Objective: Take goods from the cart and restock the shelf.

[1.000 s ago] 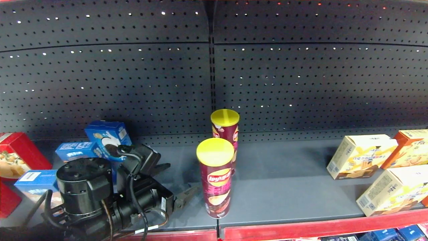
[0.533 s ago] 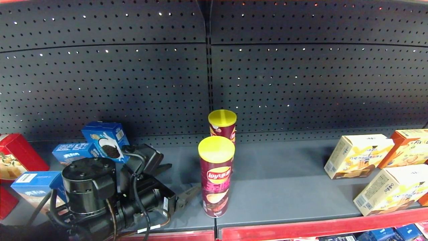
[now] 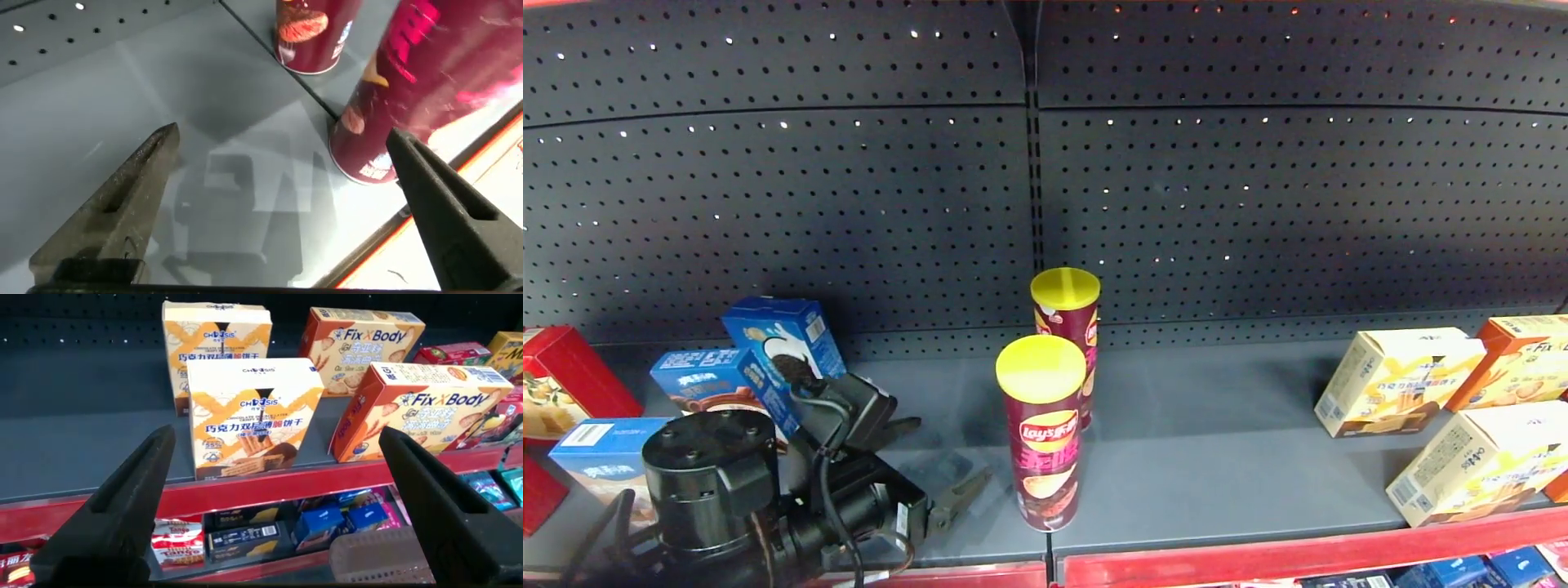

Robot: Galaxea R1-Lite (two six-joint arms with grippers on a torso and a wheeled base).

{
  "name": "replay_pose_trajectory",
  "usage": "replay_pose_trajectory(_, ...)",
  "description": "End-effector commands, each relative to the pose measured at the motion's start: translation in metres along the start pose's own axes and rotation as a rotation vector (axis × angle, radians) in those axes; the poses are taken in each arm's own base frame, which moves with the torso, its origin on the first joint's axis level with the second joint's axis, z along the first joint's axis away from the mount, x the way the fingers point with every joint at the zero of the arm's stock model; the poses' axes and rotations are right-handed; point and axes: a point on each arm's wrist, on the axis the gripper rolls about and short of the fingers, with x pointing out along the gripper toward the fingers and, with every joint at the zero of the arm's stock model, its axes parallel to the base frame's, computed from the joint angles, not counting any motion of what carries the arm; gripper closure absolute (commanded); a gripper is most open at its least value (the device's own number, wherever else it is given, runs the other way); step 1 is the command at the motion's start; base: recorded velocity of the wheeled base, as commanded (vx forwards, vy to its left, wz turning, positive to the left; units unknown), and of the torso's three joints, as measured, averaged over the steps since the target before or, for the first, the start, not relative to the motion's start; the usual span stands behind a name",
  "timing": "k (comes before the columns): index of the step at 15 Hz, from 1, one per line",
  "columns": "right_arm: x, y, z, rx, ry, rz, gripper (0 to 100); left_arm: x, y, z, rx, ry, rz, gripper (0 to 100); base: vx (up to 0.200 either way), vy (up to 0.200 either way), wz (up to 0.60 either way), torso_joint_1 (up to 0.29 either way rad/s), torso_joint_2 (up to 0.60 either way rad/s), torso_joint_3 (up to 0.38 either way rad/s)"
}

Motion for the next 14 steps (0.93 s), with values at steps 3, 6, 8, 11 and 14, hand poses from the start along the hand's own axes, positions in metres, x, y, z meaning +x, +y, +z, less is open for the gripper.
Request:
replay_pose_trajectory(3, 0.001, 0.000, 0.000, -0.001, 0.003, 0.001, 0, -0.006, -0.004, -0.012, 0.005, 0.045, -0.017, 0, 0.000, 0.000, 0.00, 0.000, 0.00, 0.000)
replay_pose_trajectory(6, 0.000, 0.000, 0.000, 0.000, 0.000, 0.001, 0, -0.001, -0.007, -0.014, 0.009, 0.060, -0.030, 0, 0.000, 0.000, 0.00, 0.000, 0.00, 0.000)
replay_pose_trajectory(8, 0.000, 0.000, 0.000, -0.001, 0.002, 0.001, 0, 0.001, -0.008, -0.013, 0.011, 0.053, -0.035, 0, 0.000, 0.000, 0.00, 0.000, 0.00, 0.000)
replay_pose_trajectory(11, 0.000, 0.000, 0.000, 0.000, -0.001, 0.000, 0, 0.010, -0.007, -0.016, 0.012, 0.030, -0.033, 0, 0.000, 0.000, 0.00, 0.000, 0.00, 0.000)
replay_pose_trajectory(14, 0.000, 0.000, 0.000, 0.000, -0.001, 0.000, 0, 0.015, -0.012, -0.018, 0.018, 0.005, -0.052, 0, 0.000, 0.000, 0.00, 0.000, 0.00, 0.000)
